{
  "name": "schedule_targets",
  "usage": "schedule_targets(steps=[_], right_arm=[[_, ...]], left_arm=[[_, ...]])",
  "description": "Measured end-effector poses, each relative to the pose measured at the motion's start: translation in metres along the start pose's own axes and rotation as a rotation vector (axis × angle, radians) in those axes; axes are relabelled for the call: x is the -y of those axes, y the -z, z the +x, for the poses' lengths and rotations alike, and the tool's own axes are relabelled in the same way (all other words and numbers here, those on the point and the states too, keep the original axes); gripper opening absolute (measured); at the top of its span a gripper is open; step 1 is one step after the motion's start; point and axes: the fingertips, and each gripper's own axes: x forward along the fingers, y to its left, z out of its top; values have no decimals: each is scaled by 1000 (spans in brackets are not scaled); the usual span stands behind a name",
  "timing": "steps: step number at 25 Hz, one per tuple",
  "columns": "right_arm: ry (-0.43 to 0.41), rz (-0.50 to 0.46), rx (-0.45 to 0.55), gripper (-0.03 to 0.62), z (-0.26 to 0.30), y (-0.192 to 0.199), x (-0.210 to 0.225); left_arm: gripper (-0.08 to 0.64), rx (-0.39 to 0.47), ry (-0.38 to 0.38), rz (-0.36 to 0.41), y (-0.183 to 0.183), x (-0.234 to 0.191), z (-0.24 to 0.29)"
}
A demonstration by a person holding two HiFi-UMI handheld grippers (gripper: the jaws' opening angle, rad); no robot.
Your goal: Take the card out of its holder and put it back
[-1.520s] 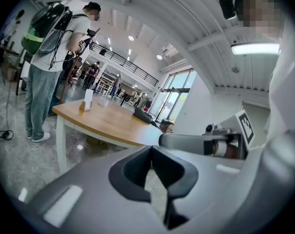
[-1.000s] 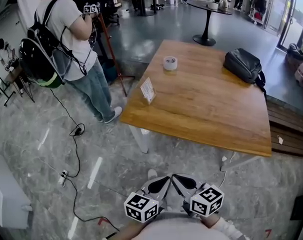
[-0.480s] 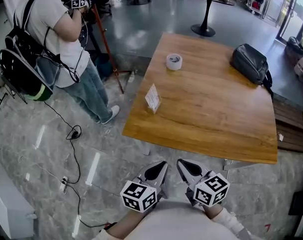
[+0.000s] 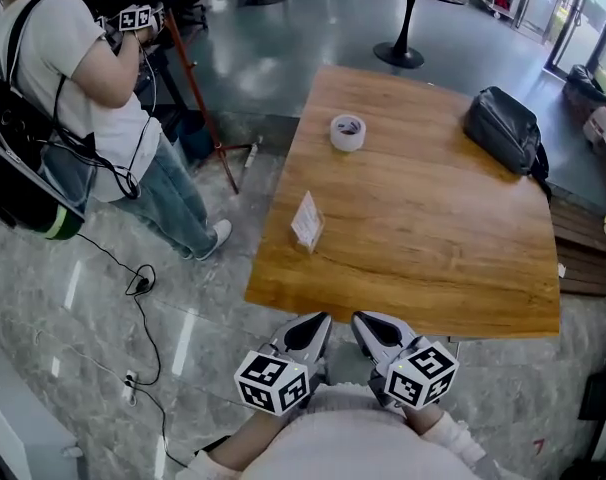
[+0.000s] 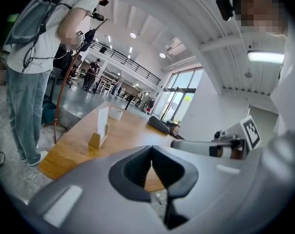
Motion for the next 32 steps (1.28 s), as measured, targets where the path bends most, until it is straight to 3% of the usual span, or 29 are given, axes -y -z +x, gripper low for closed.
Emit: schedule_targets(steps=[13, 18, 26, 32], right_arm=[[-84, -8, -46, -6, 56, -37, 29], [-118, 7, -63, -6, 72, -53, 49], [-176, 23, -114, -6, 90, -56, 75], [-228, 39, -141, -6, 101, -52, 81]], left_arm=[[8, 21, -106, -20, -40, -52, 38], [8, 20, -101, -47, -51, -59, 59], [8, 25, -176, -118, -48, -81, 82], [8, 51, -176, -154, -48, -81, 97]])
